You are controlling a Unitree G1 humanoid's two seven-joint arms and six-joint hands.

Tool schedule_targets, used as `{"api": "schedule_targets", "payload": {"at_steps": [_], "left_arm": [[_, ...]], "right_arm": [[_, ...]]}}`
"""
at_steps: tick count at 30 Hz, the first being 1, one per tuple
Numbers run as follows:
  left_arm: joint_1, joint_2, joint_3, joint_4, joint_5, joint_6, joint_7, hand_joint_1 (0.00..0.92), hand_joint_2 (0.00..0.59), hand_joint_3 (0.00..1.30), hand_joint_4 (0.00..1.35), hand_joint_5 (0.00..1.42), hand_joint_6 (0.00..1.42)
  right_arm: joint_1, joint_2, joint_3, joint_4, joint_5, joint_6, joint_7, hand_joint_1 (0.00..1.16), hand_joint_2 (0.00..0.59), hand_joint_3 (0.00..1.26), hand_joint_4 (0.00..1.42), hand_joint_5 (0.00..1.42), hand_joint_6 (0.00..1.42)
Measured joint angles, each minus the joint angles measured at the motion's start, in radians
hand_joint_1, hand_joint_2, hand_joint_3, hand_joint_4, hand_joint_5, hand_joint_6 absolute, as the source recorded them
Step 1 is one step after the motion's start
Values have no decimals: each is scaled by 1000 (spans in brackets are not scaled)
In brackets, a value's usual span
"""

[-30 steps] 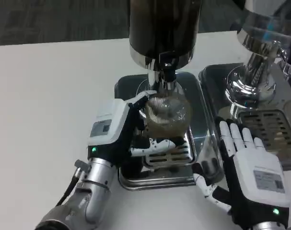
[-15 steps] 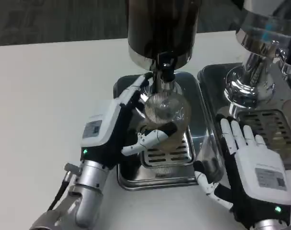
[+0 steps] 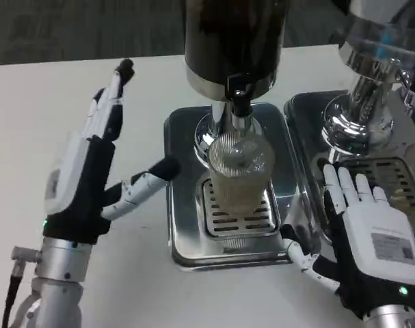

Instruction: Grasp the cup under the faucet to collect the drink, then remove the cup.

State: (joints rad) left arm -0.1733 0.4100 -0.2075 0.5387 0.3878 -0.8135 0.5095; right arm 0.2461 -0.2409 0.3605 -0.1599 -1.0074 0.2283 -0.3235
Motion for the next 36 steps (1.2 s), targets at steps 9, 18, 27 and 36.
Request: {"api": "schedule_targets", "payload": {"at_steps": [9,18,27,36], "left_arm": [[12,21,64,-130,-353,-96,-393,0,115,0,0,61,86],[-77,-43,57,-150,-548,-58,-737,0,121,0,0,106,132],[-126,-113,79,-126,-556,-31,-861,0,129,12,0,113,117],[-171,-159,107,-58,-488,-33,-870,0,138,89,0,169,154]], "right_arm": [[-25,-1,0,38,28,-25,0,290,358,0,0,0,38],[-33,4,0,40,34,-39,-11,292,361,0,0,0,57],[-16,31,-1,39,32,-29,-38,297,372,0,0,0,61],[-13,36,-1,39,31,-27,-44,301,374,0,0,0,63]]}}
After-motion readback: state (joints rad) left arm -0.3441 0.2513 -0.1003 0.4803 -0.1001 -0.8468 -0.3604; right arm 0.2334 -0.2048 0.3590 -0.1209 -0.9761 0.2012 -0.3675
